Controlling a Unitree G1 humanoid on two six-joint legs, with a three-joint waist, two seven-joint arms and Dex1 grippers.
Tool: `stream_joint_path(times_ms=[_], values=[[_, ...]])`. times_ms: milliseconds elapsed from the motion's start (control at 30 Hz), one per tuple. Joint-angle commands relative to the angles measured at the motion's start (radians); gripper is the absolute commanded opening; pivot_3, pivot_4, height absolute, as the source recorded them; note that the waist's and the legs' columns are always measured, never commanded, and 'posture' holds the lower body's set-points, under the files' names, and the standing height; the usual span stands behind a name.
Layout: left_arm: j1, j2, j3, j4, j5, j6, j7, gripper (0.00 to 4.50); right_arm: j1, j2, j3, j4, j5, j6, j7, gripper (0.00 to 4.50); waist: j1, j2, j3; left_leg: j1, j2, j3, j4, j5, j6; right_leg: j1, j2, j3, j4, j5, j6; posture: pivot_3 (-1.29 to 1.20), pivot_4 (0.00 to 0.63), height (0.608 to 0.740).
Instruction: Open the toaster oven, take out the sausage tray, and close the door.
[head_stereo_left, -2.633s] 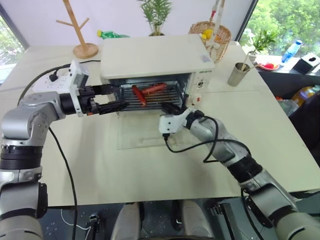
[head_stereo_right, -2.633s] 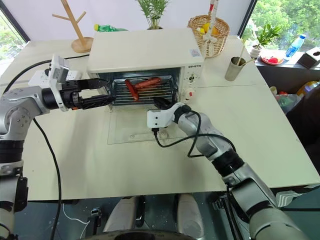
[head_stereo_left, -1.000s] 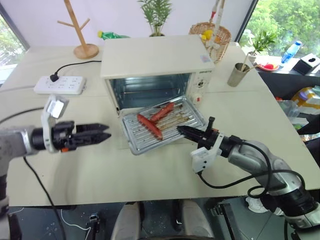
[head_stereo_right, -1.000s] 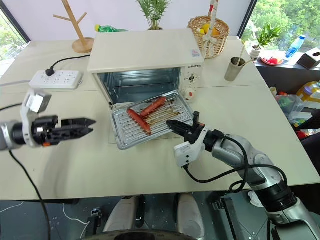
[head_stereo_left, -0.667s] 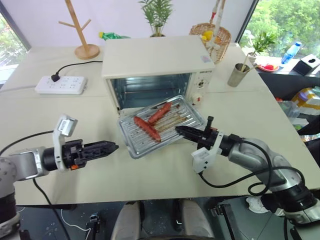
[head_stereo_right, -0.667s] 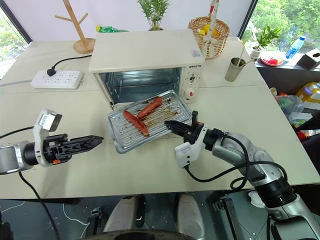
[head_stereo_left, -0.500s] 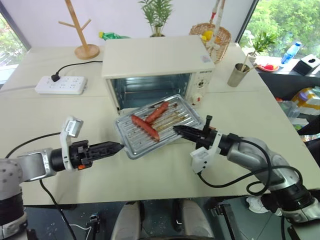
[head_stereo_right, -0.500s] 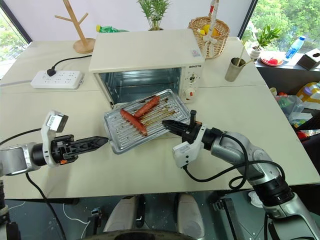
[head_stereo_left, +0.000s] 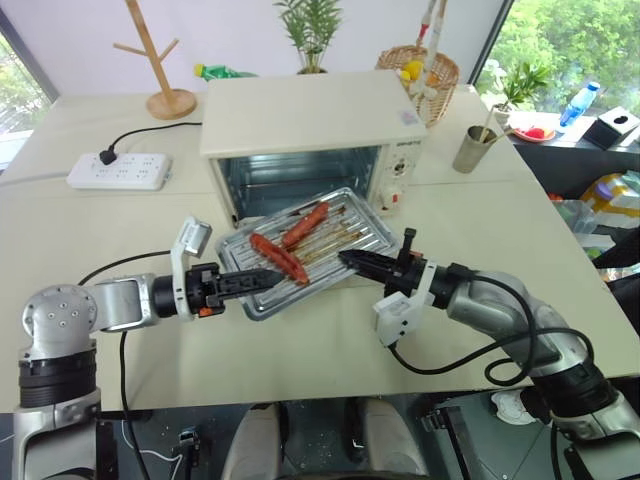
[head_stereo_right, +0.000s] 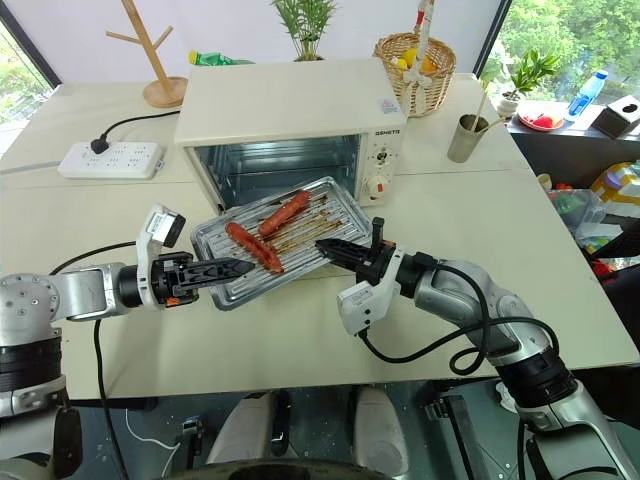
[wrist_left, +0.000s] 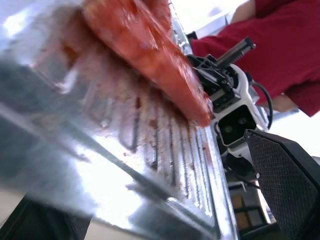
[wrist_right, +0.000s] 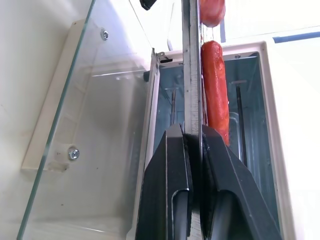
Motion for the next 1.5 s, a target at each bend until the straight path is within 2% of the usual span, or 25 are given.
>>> stream_joint_path(times_ms=[33, 267, 300, 567, 667, 833, 867, 1100, 1300, 1500], values=[[-0.015, 0.009, 0.002, 0.012, -0.047, 0.006, 0.010, 3.73, -0.015, 0.012, -0.017, -0.020, 0.016, 0.001, -0.008, 0.00, 0.001, 0.000, 0.000, 0.000, 0.000, 0.000, 0.000, 0.000, 0.000, 0.000, 0.000, 0.000, 0.000, 0.000, 0.000, 0.00, 0.150, 0.740], [-0.020, 0.009, -0.004, 0.031, -0.067, -0.001, 0.037, 0.32, -0.018, 0.019, -0.020, -0.020, 0.016, 0.009, -0.011, 0.00, 0.002, 0.000, 0.000, 0.000, 0.000, 0.000, 0.000, 0.000, 0.000, 0.000, 0.000, 0.000, 0.000, 0.000, 0.000, 0.00, 0.150, 0.740], [-0.022, 0.007, -0.006, 0.037, -0.075, 0.002, 0.042, 0.05, -0.018, 0.020, -0.021, -0.020, 0.015, 0.009, -0.011, 0.00, 0.002, 0.000, 0.000, 0.000, 0.000, 0.000, 0.000, 0.000, 0.000, 0.000, 0.000, 0.000, 0.000, 0.000, 0.000, 0.00, 0.150, 0.740], [-0.057, -0.007, -0.032, 0.102, -0.152, 0.006, 0.125, 0.02, 0.004, 0.015, -0.028, -0.038, 0.035, 0.026, 0.011, 0.00, 0.004, 0.000, 0.000, 0.000, 0.000, 0.000, 0.000, 0.000, 0.000, 0.000, 0.000, 0.000, 0.000, 0.000, 0.000, 0.00, 0.150, 0.740], [-0.068, -0.009, -0.039, 0.127, -0.196, 0.002, 0.169, 0.00, 0.011, 0.014, -0.033, -0.047, 0.040, 0.032, 0.018, 1.19, 0.003, 0.000, 0.000, 0.000, 0.000, 0.000, 0.000, 0.000, 0.000, 0.000, -0.001, 0.000, 0.000, 0.000, 0.000, 0.00, 0.150, 0.740], [-0.050, 0.004, -0.047, 0.173, -0.312, -0.018, 0.263, 0.00, 0.019, 0.004, -0.036, -0.052, 0.033, 0.043, 0.025, 3.68, 0.001, 0.000, 0.000, 0.000, 0.000, 0.000, 0.000, 0.000, 0.000, 0.000, -0.001, 0.000, 0.000, 0.000, 0.000, 0.00, 0.150, 0.740], [-0.039, 0.010, -0.048, 0.179, -0.338, -0.024, 0.281, 0.00, 0.022, 0.001, -0.038, -0.054, 0.031, 0.043, 0.025, 4.03, 0.001, 0.000, 0.000, 0.000, 0.000, 0.000, 0.000, 0.000, 0.000, 0.000, 0.000, 0.000, 0.000, 0.000, 0.000, 0.00, 0.150, 0.740], [0.072, 0.077, -0.094, 0.201, -0.568, -0.116, 0.418, 0.00, 0.069, -0.028, -0.063, -0.088, 0.046, 0.039, 0.034, 4.03, 0.003, 0.000, 0.000, 0.000, 0.000, 0.000, 0.000, 0.000, 0.000, 0.000, -0.001, 0.000, 0.000, 0.000, 0.000, 0.00, 0.150, 0.740], [0.168, 0.085, -0.066, 0.181, -0.583, -0.140, 0.410, 0.00, 0.137, -0.075, -0.119, -0.136, 0.087, 0.033, 0.042, 4.03, 0.007, 0.000, 0.000, 0.000, 0.000, 0.000, 0.000, 0.000, 0.000, 0.001, -0.002, 0.000, 0.000, -0.002, -0.003, 0.00, 0.150, 0.740], [0.243, 0.077, 0.028, 0.145, -0.583, -0.169, 0.410, 0.00, 0.206, -0.103, -0.190, -0.109, 0.141, 0.063, 0.043, 4.03, 0.006, 0.000, 0.000, 0.000, -0.001, 0.000, 0.000, 0.000, 0.000, 0.001, -0.002, 0.000, 0.000, -0.002, -0.003, 0.00, 0.150, 0.740]])
